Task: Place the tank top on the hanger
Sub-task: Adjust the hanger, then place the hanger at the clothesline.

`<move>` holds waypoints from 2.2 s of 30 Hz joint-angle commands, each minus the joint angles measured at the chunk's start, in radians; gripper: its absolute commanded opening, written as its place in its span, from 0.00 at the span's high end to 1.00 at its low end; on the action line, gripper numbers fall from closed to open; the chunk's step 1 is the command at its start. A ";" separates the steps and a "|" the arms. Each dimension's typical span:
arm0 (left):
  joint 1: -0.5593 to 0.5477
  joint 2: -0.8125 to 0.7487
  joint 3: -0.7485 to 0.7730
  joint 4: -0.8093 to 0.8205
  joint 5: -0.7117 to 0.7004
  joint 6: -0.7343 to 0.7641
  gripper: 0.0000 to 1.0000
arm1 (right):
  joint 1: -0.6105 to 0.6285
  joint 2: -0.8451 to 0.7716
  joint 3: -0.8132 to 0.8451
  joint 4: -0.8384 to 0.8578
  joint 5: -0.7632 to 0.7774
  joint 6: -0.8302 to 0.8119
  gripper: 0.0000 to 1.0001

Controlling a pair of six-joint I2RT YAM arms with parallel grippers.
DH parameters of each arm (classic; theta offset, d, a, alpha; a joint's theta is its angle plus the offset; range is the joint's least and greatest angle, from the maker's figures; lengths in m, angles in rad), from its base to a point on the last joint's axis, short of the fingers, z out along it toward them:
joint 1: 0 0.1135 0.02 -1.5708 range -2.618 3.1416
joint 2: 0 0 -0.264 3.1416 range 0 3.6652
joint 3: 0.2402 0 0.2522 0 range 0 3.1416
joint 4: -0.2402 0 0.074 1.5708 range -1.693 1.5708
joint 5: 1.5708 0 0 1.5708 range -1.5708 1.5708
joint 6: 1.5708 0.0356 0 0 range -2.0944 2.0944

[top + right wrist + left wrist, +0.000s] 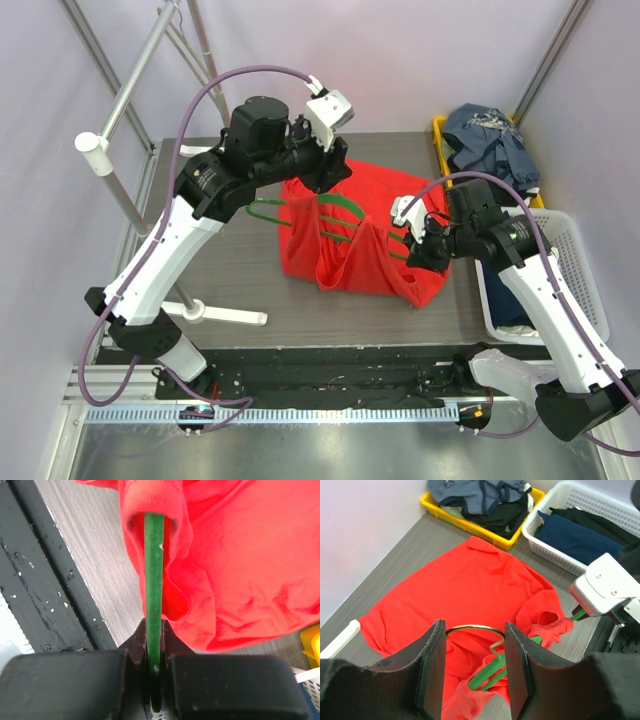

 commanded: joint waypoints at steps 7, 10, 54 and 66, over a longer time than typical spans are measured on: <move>0.006 -0.043 -0.002 -0.012 -0.232 -0.145 0.94 | 0.000 -0.011 0.028 0.154 -0.009 0.046 0.99; 0.006 -0.046 -0.004 -0.017 -0.239 -0.165 0.85 | 0.000 -0.005 0.038 0.151 -0.011 0.047 0.99; 0.006 -0.199 0.154 -0.329 0.103 0.461 0.00 | 0.047 0.098 0.232 0.072 -0.052 -0.003 0.99; 0.037 -0.505 -0.151 -0.533 0.104 0.720 0.00 | 0.236 0.353 0.545 0.024 -0.002 0.017 0.99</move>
